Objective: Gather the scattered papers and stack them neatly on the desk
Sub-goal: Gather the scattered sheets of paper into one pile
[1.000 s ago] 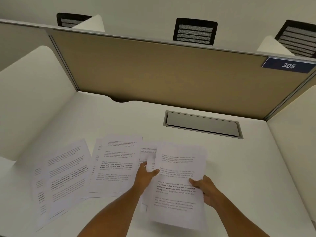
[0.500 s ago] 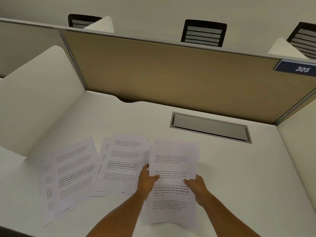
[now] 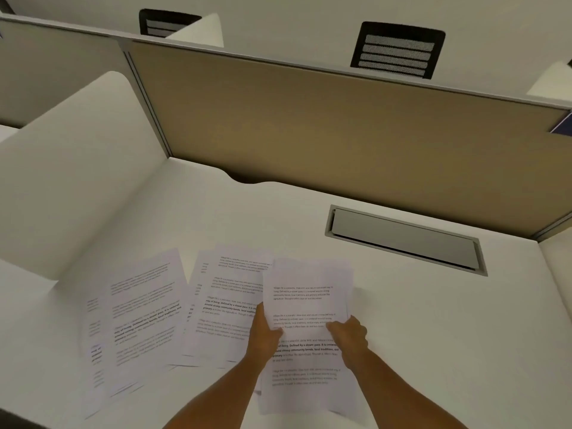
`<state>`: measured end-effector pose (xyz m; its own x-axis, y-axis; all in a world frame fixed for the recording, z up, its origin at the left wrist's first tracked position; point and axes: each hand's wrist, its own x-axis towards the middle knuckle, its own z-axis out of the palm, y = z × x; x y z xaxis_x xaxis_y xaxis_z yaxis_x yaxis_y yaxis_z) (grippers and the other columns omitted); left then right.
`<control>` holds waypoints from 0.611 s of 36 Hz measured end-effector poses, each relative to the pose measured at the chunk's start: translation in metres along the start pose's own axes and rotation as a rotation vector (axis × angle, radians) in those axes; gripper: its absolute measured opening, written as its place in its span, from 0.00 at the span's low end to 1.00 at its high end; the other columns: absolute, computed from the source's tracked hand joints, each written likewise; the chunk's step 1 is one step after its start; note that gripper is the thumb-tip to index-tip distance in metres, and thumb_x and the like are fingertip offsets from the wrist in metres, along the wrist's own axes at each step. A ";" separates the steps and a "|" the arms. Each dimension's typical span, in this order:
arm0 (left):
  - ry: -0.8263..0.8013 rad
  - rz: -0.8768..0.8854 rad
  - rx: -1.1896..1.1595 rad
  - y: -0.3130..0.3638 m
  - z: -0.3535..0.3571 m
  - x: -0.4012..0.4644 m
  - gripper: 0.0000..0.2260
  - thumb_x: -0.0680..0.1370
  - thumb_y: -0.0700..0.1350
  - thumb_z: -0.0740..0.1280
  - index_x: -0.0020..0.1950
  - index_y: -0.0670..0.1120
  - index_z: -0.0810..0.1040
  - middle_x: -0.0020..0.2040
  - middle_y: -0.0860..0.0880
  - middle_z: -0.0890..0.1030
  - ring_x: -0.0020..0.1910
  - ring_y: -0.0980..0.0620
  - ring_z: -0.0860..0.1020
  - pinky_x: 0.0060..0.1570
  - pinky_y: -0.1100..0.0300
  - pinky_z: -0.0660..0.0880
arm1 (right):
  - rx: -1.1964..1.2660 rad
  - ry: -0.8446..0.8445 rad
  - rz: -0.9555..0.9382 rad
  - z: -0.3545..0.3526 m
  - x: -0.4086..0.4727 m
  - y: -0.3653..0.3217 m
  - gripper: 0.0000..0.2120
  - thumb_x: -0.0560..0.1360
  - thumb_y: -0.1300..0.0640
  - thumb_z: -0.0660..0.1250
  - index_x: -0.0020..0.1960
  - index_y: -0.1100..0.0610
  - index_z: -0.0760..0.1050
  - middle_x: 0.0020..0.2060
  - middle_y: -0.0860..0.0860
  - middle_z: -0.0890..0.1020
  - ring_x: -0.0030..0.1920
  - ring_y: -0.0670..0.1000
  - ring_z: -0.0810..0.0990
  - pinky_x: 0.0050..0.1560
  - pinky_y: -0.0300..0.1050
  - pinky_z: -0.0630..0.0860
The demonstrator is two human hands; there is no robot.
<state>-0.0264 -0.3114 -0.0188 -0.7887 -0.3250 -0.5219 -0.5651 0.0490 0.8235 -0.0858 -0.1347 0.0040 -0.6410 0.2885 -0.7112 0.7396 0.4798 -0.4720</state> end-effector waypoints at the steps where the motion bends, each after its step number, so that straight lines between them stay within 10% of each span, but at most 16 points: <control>1: -0.007 -0.008 -0.001 -0.001 0.000 0.003 0.34 0.73 0.29 0.67 0.74 0.49 0.60 0.69 0.49 0.71 0.67 0.49 0.70 0.62 0.56 0.71 | -0.002 -0.012 0.011 0.001 0.002 -0.002 0.28 0.74 0.54 0.71 0.71 0.61 0.69 0.65 0.60 0.72 0.59 0.60 0.77 0.62 0.55 0.77; 7: -0.044 -0.090 0.067 0.001 -0.002 0.020 0.37 0.71 0.30 0.71 0.74 0.50 0.59 0.66 0.46 0.69 0.66 0.46 0.69 0.64 0.47 0.74 | 0.037 -0.070 0.031 0.000 0.015 -0.008 0.31 0.73 0.57 0.70 0.73 0.63 0.64 0.66 0.60 0.69 0.42 0.52 0.75 0.41 0.47 0.79; 13: -0.046 -0.125 0.136 -0.001 -0.002 0.031 0.38 0.70 0.33 0.73 0.75 0.48 0.58 0.66 0.44 0.68 0.67 0.43 0.69 0.66 0.42 0.72 | 0.211 -0.166 -0.001 0.000 0.028 -0.001 0.24 0.71 0.63 0.72 0.65 0.65 0.71 0.55 0.60 0.81 0.54 0.60 0.82 0.58 0.58 0.81; 22: -0.035 -0.161 0.178 0.001 0.000 0.034 0.39 0.71 0.35 0.73 0.76 0.48 0.56 0.69 0.44 0.66 0.70 0.42 0.67 0.69 0.42 0.69 | 0.431 -0.368 0.006 -0.012 0.036 0.008 0.17 0.69 0.67 0.77 0.57 0.66 0.81 0.48 0.59 0.88 0.49 0.61 0.87 0.58 0.60 0.81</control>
<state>-0.0540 -0.3223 -0.0353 -0.6910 -0.3096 -0.6532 -0.7156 0.1661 0.6784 -0.1056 -0.1104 -0.0192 -0.5799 -0.0549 -0.8129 0.8094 0.0753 -0.5825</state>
